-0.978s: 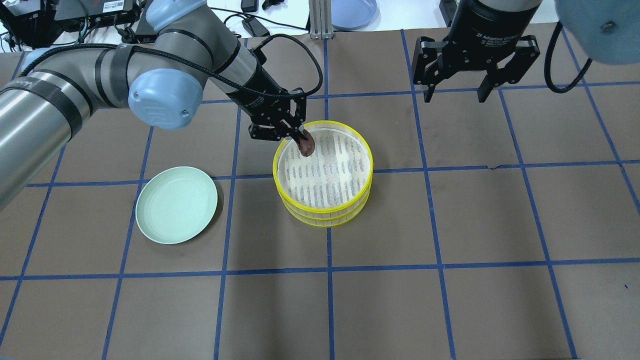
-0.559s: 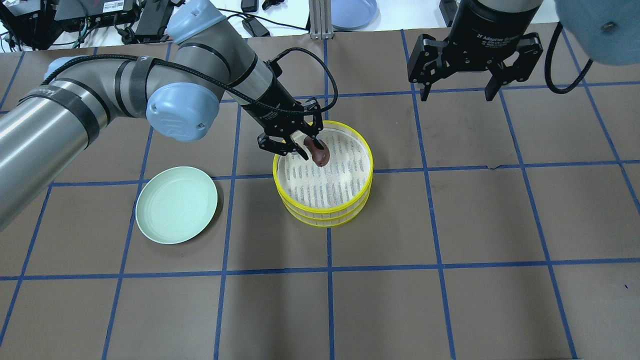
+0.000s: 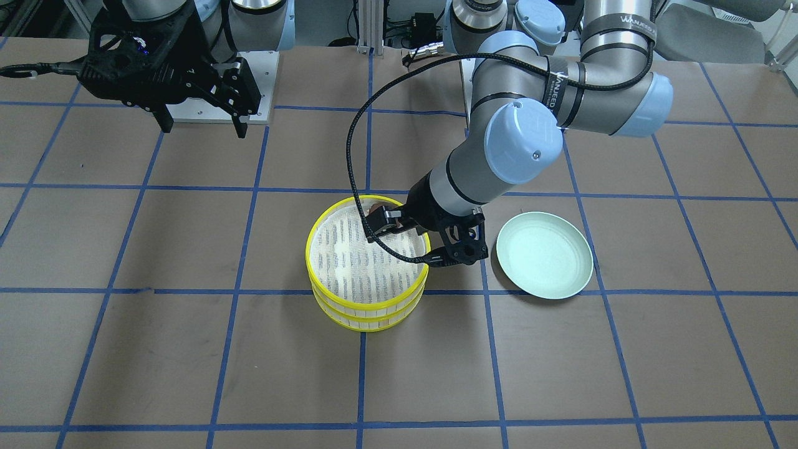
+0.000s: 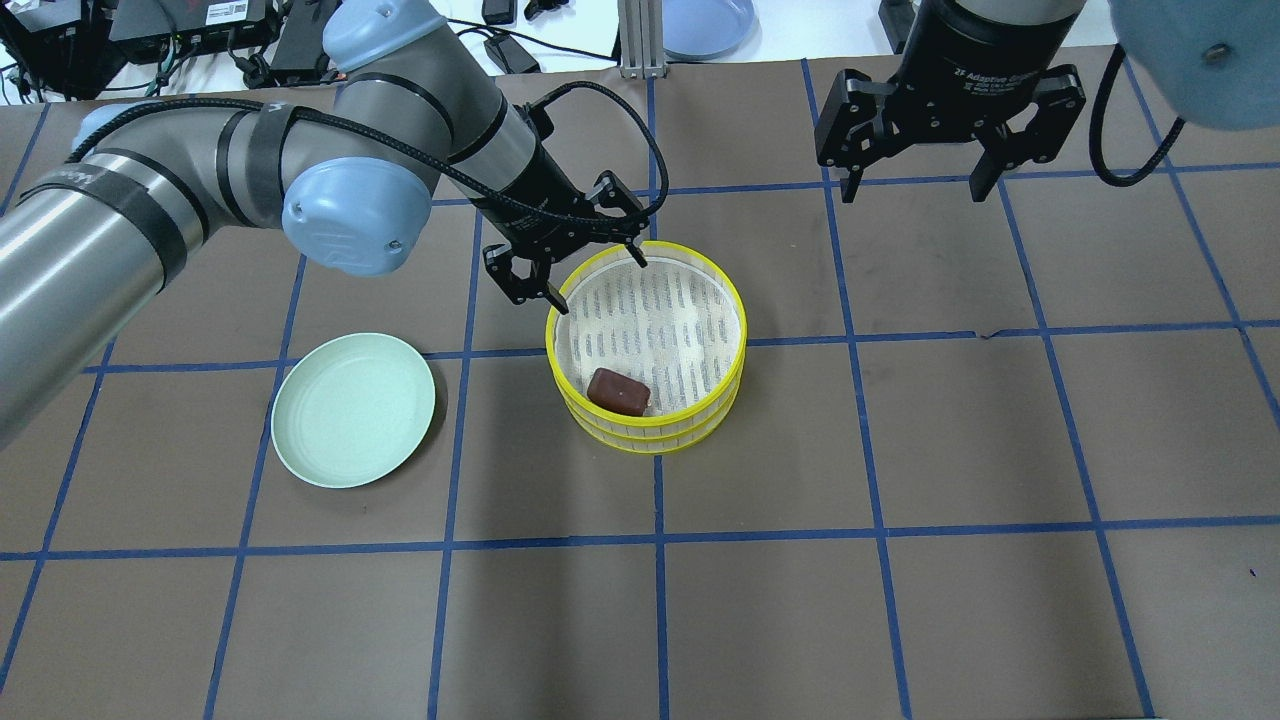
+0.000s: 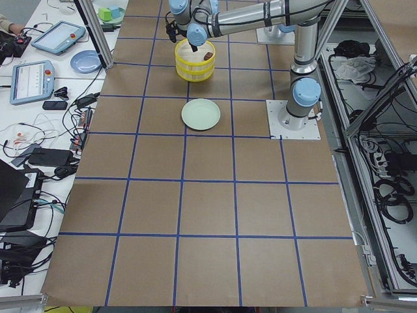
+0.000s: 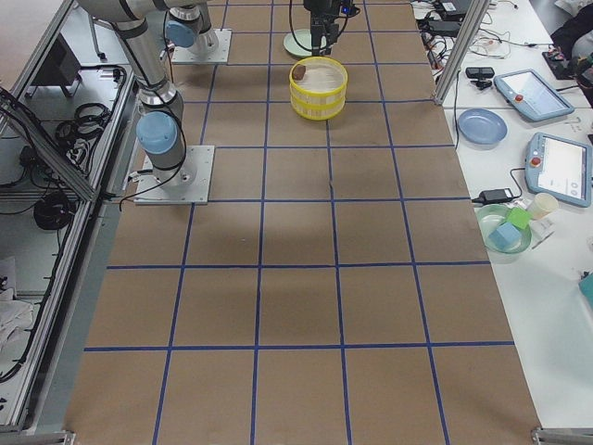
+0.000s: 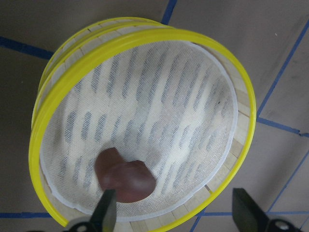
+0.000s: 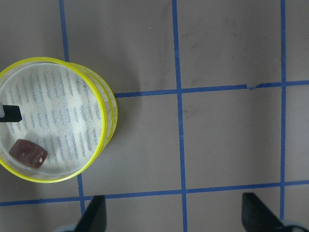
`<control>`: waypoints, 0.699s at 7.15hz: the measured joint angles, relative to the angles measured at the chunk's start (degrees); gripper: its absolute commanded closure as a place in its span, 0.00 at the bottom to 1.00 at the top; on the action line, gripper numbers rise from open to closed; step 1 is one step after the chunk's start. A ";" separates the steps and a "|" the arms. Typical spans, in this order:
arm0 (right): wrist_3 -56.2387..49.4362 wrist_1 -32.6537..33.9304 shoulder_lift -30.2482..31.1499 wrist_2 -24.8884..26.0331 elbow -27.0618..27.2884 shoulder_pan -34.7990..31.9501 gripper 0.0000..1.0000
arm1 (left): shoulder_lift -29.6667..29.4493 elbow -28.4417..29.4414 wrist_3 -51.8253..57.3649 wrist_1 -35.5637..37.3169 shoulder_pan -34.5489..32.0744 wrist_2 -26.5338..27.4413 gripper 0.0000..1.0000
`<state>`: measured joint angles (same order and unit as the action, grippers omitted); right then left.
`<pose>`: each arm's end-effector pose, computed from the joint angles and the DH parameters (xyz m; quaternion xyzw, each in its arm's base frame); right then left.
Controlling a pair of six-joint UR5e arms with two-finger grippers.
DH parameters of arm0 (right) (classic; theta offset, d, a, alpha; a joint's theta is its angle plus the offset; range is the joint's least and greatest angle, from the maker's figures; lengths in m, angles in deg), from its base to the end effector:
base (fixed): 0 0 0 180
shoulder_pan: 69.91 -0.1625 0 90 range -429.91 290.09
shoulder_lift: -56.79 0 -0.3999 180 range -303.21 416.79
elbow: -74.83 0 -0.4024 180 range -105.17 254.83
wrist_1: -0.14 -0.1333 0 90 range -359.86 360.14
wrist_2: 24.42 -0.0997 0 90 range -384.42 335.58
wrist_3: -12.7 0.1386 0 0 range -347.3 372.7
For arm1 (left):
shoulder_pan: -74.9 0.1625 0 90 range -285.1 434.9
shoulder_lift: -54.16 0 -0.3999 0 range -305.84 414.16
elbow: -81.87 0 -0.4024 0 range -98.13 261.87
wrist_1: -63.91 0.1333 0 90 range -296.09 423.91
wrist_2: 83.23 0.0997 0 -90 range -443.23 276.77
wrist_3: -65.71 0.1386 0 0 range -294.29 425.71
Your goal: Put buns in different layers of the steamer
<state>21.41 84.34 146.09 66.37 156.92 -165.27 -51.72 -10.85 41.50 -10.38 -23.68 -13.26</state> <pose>0.1782 -0.4927 0.4768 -0.0293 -0.9995 0.0131 0.0053 -0.2658 -0.5503 0.2837 0.1382 -0.9747 -0.0729 0.1598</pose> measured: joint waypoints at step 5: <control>-0.01 -0.11 0.00 0.00 0.00 0.00 0.00 | 9.58 6.85 26.72 -13.21 11.59 19.83 0.00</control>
<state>21.41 84.23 146.09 66.37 156.92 -165.27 -42.14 -4.00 68.21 -23.59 -12.09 6.56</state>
